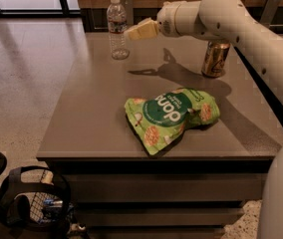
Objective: Knock water bottle over
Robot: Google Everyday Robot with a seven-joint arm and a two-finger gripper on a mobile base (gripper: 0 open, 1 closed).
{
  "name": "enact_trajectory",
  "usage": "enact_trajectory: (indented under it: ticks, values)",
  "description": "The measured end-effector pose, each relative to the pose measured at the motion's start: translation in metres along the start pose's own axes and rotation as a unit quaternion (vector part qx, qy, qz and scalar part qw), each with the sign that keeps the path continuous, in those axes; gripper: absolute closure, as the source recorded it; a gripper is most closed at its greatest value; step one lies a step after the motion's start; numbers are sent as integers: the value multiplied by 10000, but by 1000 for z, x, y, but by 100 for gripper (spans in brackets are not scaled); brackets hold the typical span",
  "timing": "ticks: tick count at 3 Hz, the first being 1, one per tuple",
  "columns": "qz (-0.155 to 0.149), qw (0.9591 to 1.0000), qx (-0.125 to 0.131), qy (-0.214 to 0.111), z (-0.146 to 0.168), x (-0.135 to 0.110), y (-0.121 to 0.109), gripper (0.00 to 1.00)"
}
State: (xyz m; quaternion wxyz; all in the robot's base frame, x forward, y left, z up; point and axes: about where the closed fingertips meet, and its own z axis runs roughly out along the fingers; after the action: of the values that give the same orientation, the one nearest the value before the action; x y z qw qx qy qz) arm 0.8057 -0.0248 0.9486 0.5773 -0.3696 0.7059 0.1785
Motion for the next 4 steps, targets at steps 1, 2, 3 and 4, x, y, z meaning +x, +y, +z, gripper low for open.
enact_trajectory:
  ticks: [1,2,3,4]
  values:
    - [347,9988,-88,-330,21,-1,-8,0]
    - [583,9965,-139,-577,33,-4,-9,0]
    - [610,9954,-205,-710,43,-13,1,0]
    - [665,9944,-308,-763,57,-17,9,0]
